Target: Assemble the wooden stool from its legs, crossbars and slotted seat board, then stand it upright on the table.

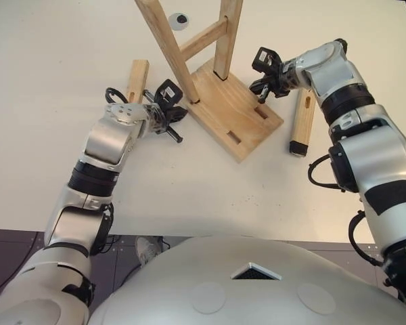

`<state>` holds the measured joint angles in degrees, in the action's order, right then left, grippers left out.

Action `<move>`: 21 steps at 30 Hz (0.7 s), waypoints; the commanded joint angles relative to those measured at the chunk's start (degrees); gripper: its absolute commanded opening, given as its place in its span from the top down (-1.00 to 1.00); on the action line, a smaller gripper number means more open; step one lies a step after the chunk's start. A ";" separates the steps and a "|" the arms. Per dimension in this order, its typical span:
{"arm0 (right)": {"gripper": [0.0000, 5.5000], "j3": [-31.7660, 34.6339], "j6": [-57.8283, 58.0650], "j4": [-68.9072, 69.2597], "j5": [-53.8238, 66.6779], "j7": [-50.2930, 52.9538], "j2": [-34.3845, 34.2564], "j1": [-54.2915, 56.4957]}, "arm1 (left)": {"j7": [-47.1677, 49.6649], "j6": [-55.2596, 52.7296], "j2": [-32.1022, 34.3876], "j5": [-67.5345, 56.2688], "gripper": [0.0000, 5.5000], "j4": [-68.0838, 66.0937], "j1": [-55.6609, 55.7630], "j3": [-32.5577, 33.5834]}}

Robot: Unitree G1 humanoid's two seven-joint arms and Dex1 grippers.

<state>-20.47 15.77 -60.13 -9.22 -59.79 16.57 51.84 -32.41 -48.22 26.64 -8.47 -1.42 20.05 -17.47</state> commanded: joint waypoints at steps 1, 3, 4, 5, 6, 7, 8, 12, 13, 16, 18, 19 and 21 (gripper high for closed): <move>1.00 -0.28 8.22 14.78 2.32 -2.50 -1.30 -9.15 | 1.08 -0.46 -3.28 0.00 1.00 -2.77 -0.37 0.10; 1.00 0.64 12.17 22.12 2.98 -0.36 -1.35 -12.73 | 1.59 0.04 -5.00 0.02 1.00 -3.96 0.22 0.50; 1.00 1.39 13.51 24.75 2.86 1.79 -1.54 -14.10 | 1.72 0.33 -5.74 0.12 1.00 -4.68 0.53 0.59; 1.00 3.04 14.67 26.63 2.88 5.24 -1.98 -15.21 | 1.97 0.81 -6.83 0.19 1.00 -5.78 1.11 0.66; 1.00 4.43 15.50 28.22 2.99 7.98 -2.26 -16.10 | 2.28 1.40 -7.88 0.21 1.00 -7.03 1.75 0.82; 1.00 5.29 16.06 29.31 3.17 9.86 -2.45 -16.63 | 2.50 1.94 -8.59 0.24 1.00 -8.10 2.26 1.04; 1.00 6.71 16.66 30.37 3.51 12.28 -2.72 -17.22 | 3.06 2.93 -9.71 0.49 1.00 -10.11 3.19 1.45; 1.00 9.79 19.25 32.75 4.83 17.66 -2.55 -18.91 | 4.25 5.84 -12.43 1.01 1.00 -16.27 5.79 3.48; 1.00 10.34 20.27 33.88 5.29 18.23 -2.35 -19.51 | 4.62 6.61 -13.02 1.10 1.00 -18.00 6.35 4.04; 1.00 10.84 22.58 37.21 6.17 20.14 -2.04 -20.93 | 6.15 9.77 -14.73 1.82 1.00 -23.41 7.76 5.56; 0.93 12.02 24.86 39.22 7.33 21.28 -2.28 -21.65 | 7.75 11.91 -15.89 1.92 1.00 -26.30 9.00 7.23; 0.89 12.60 26.22 40.80 7.89 21.76 -2.28 -22.26 | 8.31 12.64 -16.25 1.97 1.00 -27.57 9.74 7.89; 0.78 14.05 27.07 43.58 7.80 24.55 -1.64 -23.19 | 8.59 13.41 -16.37 2.22 1.00 -28.31 10.46 8.42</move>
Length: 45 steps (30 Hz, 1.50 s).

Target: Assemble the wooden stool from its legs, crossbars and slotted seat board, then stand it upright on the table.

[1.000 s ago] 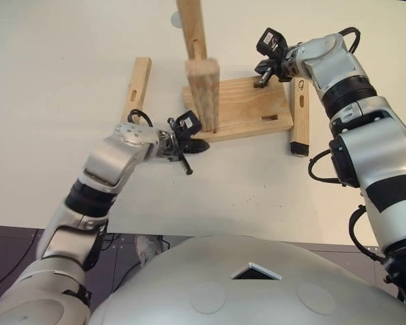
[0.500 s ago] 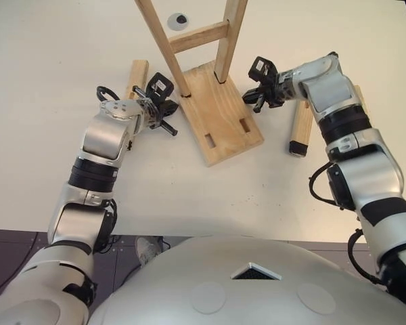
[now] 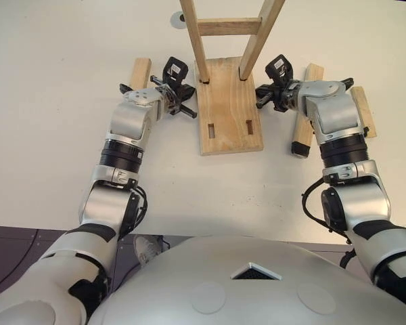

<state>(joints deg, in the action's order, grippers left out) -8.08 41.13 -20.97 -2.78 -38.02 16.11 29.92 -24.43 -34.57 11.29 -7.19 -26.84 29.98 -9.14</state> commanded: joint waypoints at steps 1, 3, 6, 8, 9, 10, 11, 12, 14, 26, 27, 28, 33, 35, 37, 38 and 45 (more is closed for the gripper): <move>0.72 2.95 1.54 5.72 1.15 4.75 -0.50 -1.35 | 0.64 -0.26 -0.88 0.87 1.00 -2.16 0.51 0.44; 0.60 7.59 1.04 8.19 1.14 9.20 2.01 -0.31 | 1.62 -0.20 -0.18 0.14 1.00 1.88 -0.29 2.72; 0.41 14.47 2.58 10.50 2.83 10.74 7.67 2.04 | 5.47 -0.15 0.50 -1.20 1.00 9.80 -1.73 8.27; 0.31 18.28 5.03 12.34 4.54 9.15 12.30 1.55 | 7.37 -0.77 1.48 -0.84 1.00 14.48 -3.13 10.19; 0.23 20.14 7.40 13.37 5.60 8.12 14.79 -0.56 | 8.08 -0.93 2.02 -0.78 1.00 16.74 -4.06 11.23; 0.18 20.94 8.27 12.97 5.92 6.93 17.24 -2.55 | 9.11 -1.46 2.07 -0.81 1.00 19.38 -5.34 12.16; 0.14 21.03 8.38 12.14 5.93 5.81 19.49 -4.53 | 9.86 -1.95 1.90 -1.03 1.00 21.74 -6.61 12.97; 0.07 21.63 8.90 10.58 6.38 4.65 21.53 -6.50 | 10.64 -1.97 1.92 -0.90 1.00 23.61 -7.98 13.59; -0.04 21.59 8.71 7.62 6.78 2.33 24.75 -8.91 | 12.10 -2.11 1.79 -0.67 1.00 25.93 -10.17 14.59; -0.26 13.61 0.02 -13.13 6.50 -8.06 30.44 -8.80 | 15.62 -3.43 -0.67 -2.41 1.00 31.36 -11.93 16.47; -0.26 12.82 -0.71 -14.34 6.29 -8.89 30.64 -9.07 | 15.60 -3.49 -0.64 -2.32 1.00 31.62 -12.19 16.26; -0.26 12.13 -1.15 -15.20 6.38 -10.36 30.89 -9.23 | 15.70 -3.55 -0.71 -2.27 1.00 31.90 -12.44 16.15; 0.06 9.82 1.41 -14.19 7.70 -16.35 32.61 -9.47 | 17.52 -2.87 -2.06 -2.31 1.00 33.34 -13.60 16.79; 0.18 9.08 1.41 -14.71 7.16 -16.76 32.59 -8.90 | 17.69 -2.48 -2.17 -2.30 1.00 34.98 -13.69 16.68; 0.29 8.21 -0.02 -15.19 6.01 -15.79 32.12 -8.47 | 16.68 -1.32 -2.20 -2.80 1.00 37.16 -13.36 16.11; 0.36 7.94 -0.86 -15.25 5.58 -15.01 31.85 -8.23 | 15.86 -0.55 -2.30 -3.35 1.00 38.30 -13.13 15.84; 0.53 18.90 -15.61 -10.31 11.24 1.59 24.30 3.52 | 8.16 -4.03 -7.58 -26.08 0.71 52.06 -10.23 19.64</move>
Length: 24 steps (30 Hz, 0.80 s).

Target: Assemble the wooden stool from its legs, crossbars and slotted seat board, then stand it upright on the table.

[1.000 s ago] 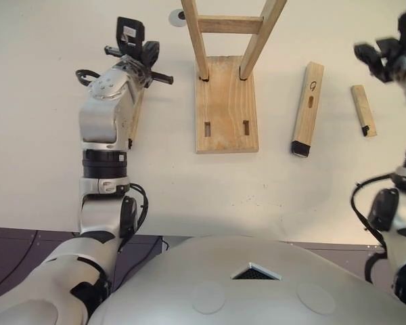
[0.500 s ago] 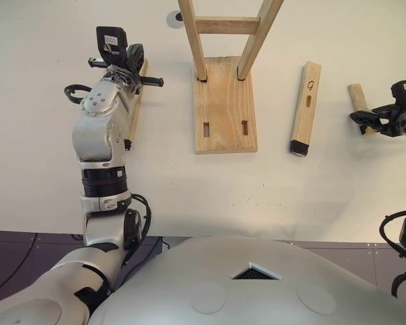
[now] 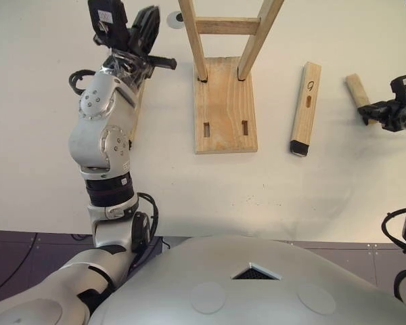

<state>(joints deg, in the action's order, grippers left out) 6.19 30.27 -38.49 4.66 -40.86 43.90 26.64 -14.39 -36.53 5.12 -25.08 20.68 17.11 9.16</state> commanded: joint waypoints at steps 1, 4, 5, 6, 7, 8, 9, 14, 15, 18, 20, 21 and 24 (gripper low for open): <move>0.53 5.37 -5.34 11.53 5.73 5.33 -5.83 9.14 | -2.14 -2.77 -2.04 -10.94 0.66 5.89 4.06 0.96; 0.53 5.03 -5.07 25.96 10.84 6.92 -11.82 12.59 | -2.53 -4.82 -2.10 -17.17 0.49 7.83 8.51 -0.33; 0.53 3.98 -4.85 31.24 12.29 6.54 -13.23 12.56 | -2.52 -5.41 -1.71 -18.49 0.44 7.75 10.08 -0.39; 0.53 2.75 -4.72 36.46 13.35 6.27 -14.29 12.09 | -2.53 -5.86 -1.20 -19.21 0.38 7.04 11.72 -0.41; 0.53 1.74 -4.18 41.21 14.71 5.75 -15.05 11.20 | -2.68 -6.10 -0.63 -19.58 0.35 5.91 13.51 -0.52; 0.53 0.97 -3.75 44.62 15.94 5.00 -15.51 10.34 | -2.65 -6.17 -0.11 -19.43 0.27 4.82 15.27 -0.83; 0.53 0.01 -3.23 47.73 16.75 4.67 -15.83 9.21 | -2.93 -5.76 0.96 -18.32 0.23 3.24 17.12 -1.37; 0.53 -3.82 -2.47 57.07 17.45 6.02 -17.61 4.78 | -5.84 -5.15 5.11 -17.32 -0.02 -3.46 21.27 -1.57; 0.53 -4.57 -2.59 58.03 17.11 6.25 -17.58 3.82 | -6.92 -5.65 5.55 -18.51 -0.02 -3.13 21.34 -1.73; 0.53 -6.27 -3.85 58.95 16.16 6.56 -17.42 1.78 | -9.28 -7.41 6.13 -21.71 -0.02 -1.52 21.41 -2.75; 0.53 -7.04 -4.36 59.62 16.16 6.65 -17.50 1.26 | -9.43 -7.34 6.54 -21.87 -0.02 -2.37 21.63 -2.96; 0.53 -7.24 -4.48 59.85 16.19 6.74 -17.52 1.10 | -9.42 -7.26 6.62 -21.98 -0.02 -2.76 21.74 -2.84; 0.53 -8.00 -4.81 60.90 16.16 6.55 -17.55 0.13 | -8.75 -7.19 6.26 -22.86 -0.02 -4.12 22.36 -1.60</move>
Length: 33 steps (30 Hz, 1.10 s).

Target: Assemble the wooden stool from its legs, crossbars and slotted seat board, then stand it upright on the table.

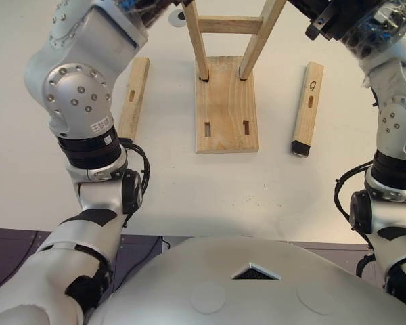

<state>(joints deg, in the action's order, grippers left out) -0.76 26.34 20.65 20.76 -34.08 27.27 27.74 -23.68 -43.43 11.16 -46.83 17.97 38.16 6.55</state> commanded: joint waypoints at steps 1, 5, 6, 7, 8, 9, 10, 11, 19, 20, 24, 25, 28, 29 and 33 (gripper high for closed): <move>0.53 -1.31 -0.89 2.13 0.16 -0.31 -1.00 -1.19 | 0.97 -0.22 0.13 -1.12 -0.02 -1.84 1.35 1.25; 0.53 -1.86 -0.50 3.92 0.81 0.10 -1.09 -1.97 | 1.53 0.33 -0.50 -0.91 0.07 -4.52 1.29 1.09; 0.53 -1.89 -0.48 3.85 1.00 0.05 -1.19 -1.84 | 1.73 0.44 -0.64 -1.09 0.14 -4.47 1.15 1.19; 0.53 -1.86 -0.46 3.70 1.09 0.09 -1.28 -1.70 | 2.68 0.63 -0.74 -0.58 0.18 -4.89 1.23 1.35; 0.53 -1.84 -0.41 3.59 1.10 0.20 -1.36 -1.62 | 3.28 0.80 -0.73 -0.11 0.23 -5.43 1.29 1.50; 0.53 -1.88 -0.46 3.42 1.03 0.25 -1.41 -1.53 | 3.94 1.05 -0.86 0.17 0.29 -5.92 1.35 1.76; 0.53 -1.98 -0.45 3.45 0.95 0.36 -1.46 -1.55 | 4.33 1.22 -1.01 0.13 0.35 -6.31 1.41 2.06; 0.53 -2.07 -0.44 3.50 0.90 0.41 -1.48 -1.63 | 4.66 1.28 -1.20 -0.17 0.40 -6.49 1.45 2.22; 0.53 -3.61 0.14 4.00 -0.12 1.84 -2.58 -1.91 | 6.70 0.06 -2.21 -2.70 0.75 -6.97 1.72 3.30; 0.53 -3.85 0.26 4.07 -0.31 2.06 -2.80 -1.87 | 6.79 0.01 -2.28 -3.11 0.76 -7.14 2.01 3.39; 0.40 -5.15 1.08 4.28 -0.84 3.15 -3.34 -2.45 | 6.37 -0.18 -1.08 -2.57 0.79 -8.17 2.95 2.76; 0.37 -5.58 1.79 4.41 -0.80 3.43 -3.38 -2.85 | 5.95 -0.27 -0.21 -1.81 0.80 -8.67 3.08 2.41; 0.15 -7.30 4.41 5.62 -1.51 5.02 -3.52 -4.48 | 3.79 -2.03 3.47 -2.23 0.87 -10.79 4.33 3.85; 0.08 -7.53 5.07 5.63 -1.78 5.45 -3.37 -5.16 | 3.15 -3.16 5.36 -2.94 0.87 -11.18 4.68 4.92; -0.14 -7.77 8.64 8.66 -1.96 7.86 -2.88 -8.47 | -1.08 -6.68 15.26 -3.12 0.87 -15.30 6.37 8.92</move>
<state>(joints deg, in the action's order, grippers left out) -8.86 32.93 27.13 18.67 -27.19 24.87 20.87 -22.71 -48.56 21.33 -50.43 4.57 42.77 13.69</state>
